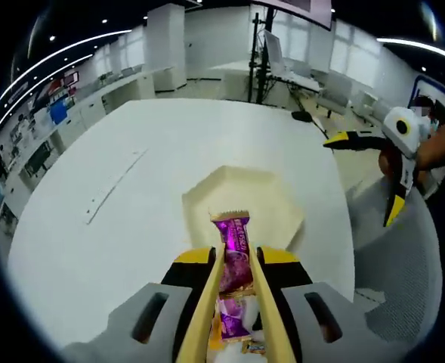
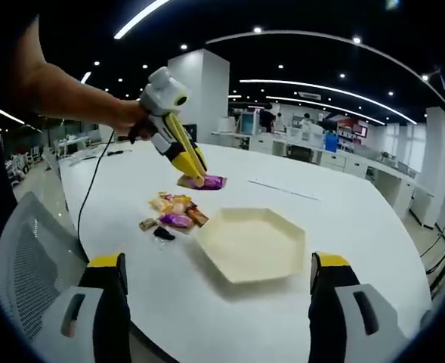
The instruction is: Place the target food into the container with the food tongs after gripping and lifting it, then release it inside without dropping or visibly crushing the food.
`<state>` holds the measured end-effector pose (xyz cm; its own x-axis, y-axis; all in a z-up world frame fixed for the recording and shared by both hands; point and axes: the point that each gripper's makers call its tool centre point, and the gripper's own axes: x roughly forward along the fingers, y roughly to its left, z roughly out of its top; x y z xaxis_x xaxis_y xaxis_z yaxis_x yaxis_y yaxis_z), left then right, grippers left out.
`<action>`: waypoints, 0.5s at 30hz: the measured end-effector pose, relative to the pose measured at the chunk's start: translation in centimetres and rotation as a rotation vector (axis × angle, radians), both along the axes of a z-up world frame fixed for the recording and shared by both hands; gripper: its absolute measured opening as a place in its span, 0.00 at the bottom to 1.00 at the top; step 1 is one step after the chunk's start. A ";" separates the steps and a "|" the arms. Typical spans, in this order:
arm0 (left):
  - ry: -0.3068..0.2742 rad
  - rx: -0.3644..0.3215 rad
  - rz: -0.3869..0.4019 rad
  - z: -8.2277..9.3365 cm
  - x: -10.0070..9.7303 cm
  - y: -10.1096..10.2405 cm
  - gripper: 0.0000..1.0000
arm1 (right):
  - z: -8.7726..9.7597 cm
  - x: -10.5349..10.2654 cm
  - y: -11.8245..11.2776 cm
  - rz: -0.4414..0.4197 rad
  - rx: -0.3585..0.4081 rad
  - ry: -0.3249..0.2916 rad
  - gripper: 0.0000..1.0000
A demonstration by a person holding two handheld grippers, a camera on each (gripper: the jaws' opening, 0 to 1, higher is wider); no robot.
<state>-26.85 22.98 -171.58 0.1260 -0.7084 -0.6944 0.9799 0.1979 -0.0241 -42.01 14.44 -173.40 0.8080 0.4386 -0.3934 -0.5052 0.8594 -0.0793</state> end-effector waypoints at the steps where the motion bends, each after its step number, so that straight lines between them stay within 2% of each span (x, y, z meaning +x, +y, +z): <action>1: -0.002 0.006 -0.007 0.1 0.1 -0.4 0.18 | 0.1 0.1 0.0 -0.003 -0.008 -0.006 0.99; 8: -0.031 0.038 -0.075 1.3 0.8 -2.9 0.18 | -0.4 -0.3 -0.2 -0.008 0.005 0.017 0.99; 15: -0.048 0.046 -0.117 2.0 0.7 -6.2 0.18 | -0.3 -0.1 -0.3 -0.008 0.004 0.009 1.00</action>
